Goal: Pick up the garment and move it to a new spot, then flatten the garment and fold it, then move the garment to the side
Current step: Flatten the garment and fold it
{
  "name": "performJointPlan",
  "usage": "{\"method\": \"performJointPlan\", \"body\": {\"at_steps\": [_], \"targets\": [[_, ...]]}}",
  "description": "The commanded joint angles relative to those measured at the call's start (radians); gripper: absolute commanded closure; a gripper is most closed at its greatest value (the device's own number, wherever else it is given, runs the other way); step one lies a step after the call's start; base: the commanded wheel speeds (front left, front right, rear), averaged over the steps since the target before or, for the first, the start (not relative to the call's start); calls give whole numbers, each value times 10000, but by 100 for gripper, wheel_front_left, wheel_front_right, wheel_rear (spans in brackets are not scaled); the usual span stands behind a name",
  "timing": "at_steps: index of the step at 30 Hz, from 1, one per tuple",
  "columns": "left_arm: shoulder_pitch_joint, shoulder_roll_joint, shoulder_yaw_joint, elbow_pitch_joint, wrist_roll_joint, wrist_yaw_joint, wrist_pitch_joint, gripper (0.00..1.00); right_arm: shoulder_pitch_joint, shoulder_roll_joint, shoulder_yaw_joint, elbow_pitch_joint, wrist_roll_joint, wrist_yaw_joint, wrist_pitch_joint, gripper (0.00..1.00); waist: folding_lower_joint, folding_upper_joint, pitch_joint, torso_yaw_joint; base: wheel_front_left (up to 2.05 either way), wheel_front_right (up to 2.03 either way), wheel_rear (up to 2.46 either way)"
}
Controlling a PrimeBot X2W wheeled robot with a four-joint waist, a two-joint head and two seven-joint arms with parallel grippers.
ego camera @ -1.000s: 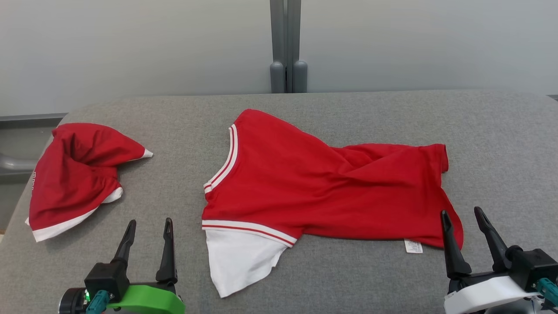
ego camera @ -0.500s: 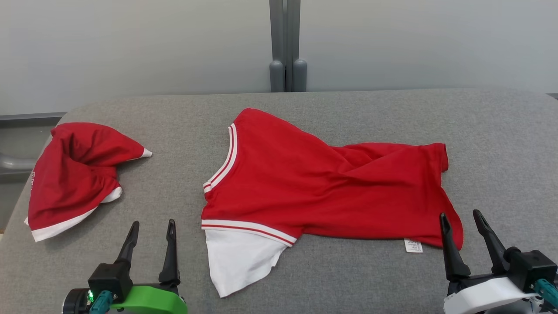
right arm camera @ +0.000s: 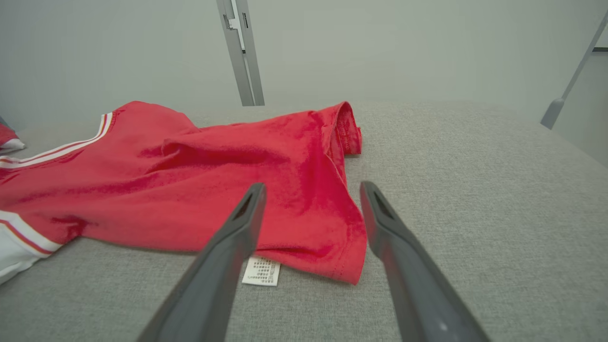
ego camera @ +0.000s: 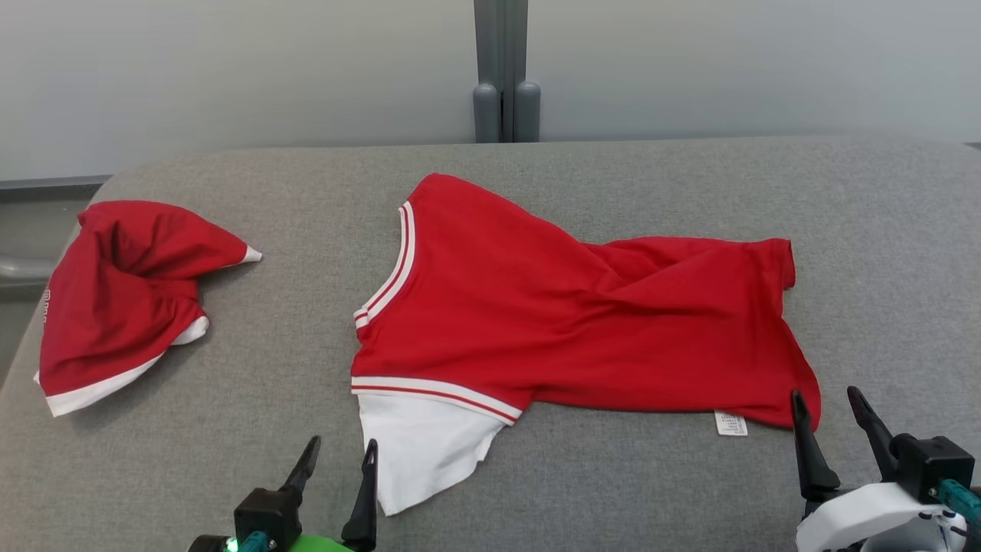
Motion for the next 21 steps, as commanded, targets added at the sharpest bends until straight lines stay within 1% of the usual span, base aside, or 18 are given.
{"method": "performJointPlan", "body": {"at_steps": [1,4,12,21], "targets": [[-99,25,-71,141,-136,0,-2,0,-182,-94,-25,258,-3,-13,-32,0,0,-1,235,34,0,0,0],[-213,25,-326,552,-230,48,0,0,-502,-134,-74,916,20,-11,-32,0,0,-1,468,27,0,0,0],[-615,27,-892,1533,-544,-3,-2,0,-1479,-151,-136,2873,168,-13,-32,0,0,-1,913,-19,0,0,0],[-1072,27,-1414,2103,-853,-2,0,0,-2363,23,154,4219,545,-11,-32,0,0,-1,1354,9,0,0,0]]}}
